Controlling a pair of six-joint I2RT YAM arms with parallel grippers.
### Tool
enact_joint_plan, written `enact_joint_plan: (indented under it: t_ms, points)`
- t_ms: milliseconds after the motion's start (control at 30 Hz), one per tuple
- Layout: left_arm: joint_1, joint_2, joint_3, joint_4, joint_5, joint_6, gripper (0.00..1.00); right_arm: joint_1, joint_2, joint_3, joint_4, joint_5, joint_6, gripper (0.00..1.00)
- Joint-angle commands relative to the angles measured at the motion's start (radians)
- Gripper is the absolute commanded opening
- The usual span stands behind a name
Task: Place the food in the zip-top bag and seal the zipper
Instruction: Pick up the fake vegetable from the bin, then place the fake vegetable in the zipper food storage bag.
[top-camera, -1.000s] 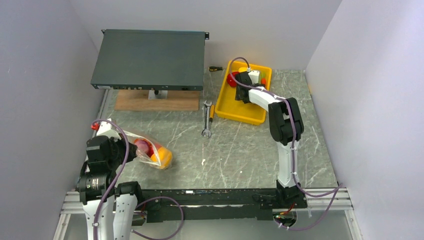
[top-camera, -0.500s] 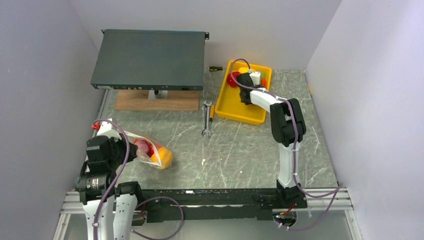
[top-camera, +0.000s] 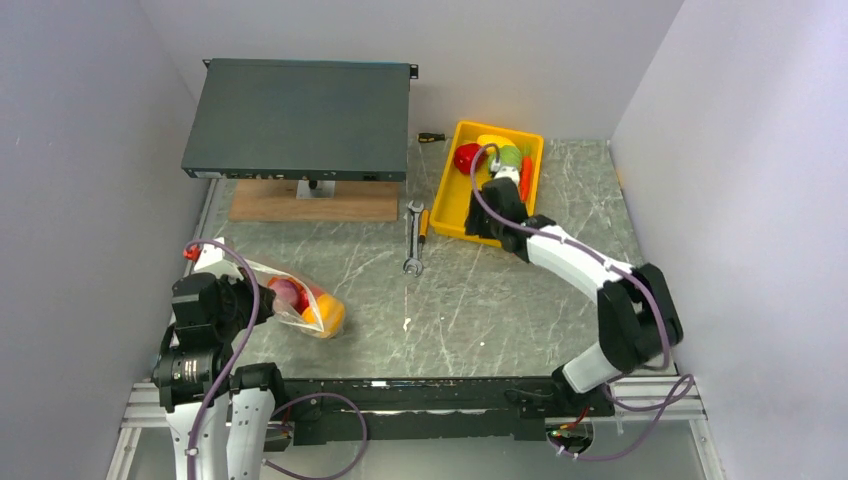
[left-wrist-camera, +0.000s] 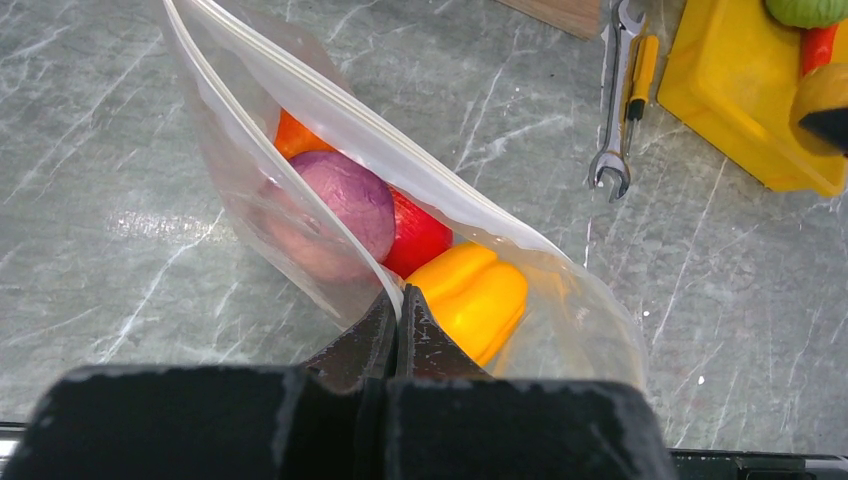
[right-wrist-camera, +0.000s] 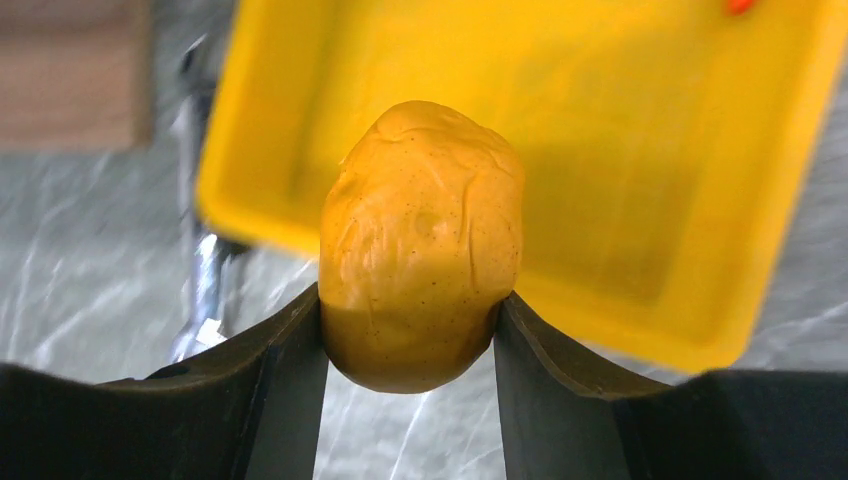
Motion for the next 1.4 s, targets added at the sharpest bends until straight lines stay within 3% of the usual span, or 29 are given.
enact_joint_plan:
  t_ms: [0, 233, 333, 500, 600, 733, 933, 1267, 1367]
  points:
    - [0.005, -0.011, -0.004, 0.033, 0.027, 0.016, 0.0, 0.146, -0.167, -0.127, 0.144, -0.195, -0.037, 0.0]
    - [0.004, -0.027, -0.005, 0.035, 0.022, 0.012, 0.0, 0.401, -0.356, -0.261, 0.238, -0.489, -0.057, 0.0]
    - [0.006, -0.03, -0.005, 0.035, 0.021, 0.012, 0.0, 0.522, -0.403, -0.263, 0.269, -0.537, -0.045, 0.0]
    - [0.006, -0.03, -0.004, 0.034, 0.018, 0.01, 0.0, 0.652, -0.382, -0.152, 0.331, -0.617, 0.01, 0.0]
    - [0.005, -0.033, -0.003, 0.032, 0.011, 0.007, 0.0, 0.704, -0.279, 0.003, 0.258, -0.671, 0.009, 0.0]
    - [0.005, -0.052, 0.0, 0.028, -0.005, -0.001, 0.0, 0.729, -0.157, 0.187, 0.143, -0.546, 0.069, 0.0]
    - [0.005, -0.077, -0.002, 0.028, -0.022, -0.01, 0.0, 0.764, 0.0, 0.371, 0.095, -0.542, 0.101, 0.0]
    - [0.005, -0.074, -0.002, 0.028, -0.015, -0.007, 0.0, 0.838, 0.123, 0.544, -0.068, -0.307, 0.083, 0.21]
    - [0.006, -0.075, -0.002, 0.029, -0.015, -0.007, 0.0, 0.852, 0.136, 0.555, -0.081, -0.264, 0.071, 0.38]
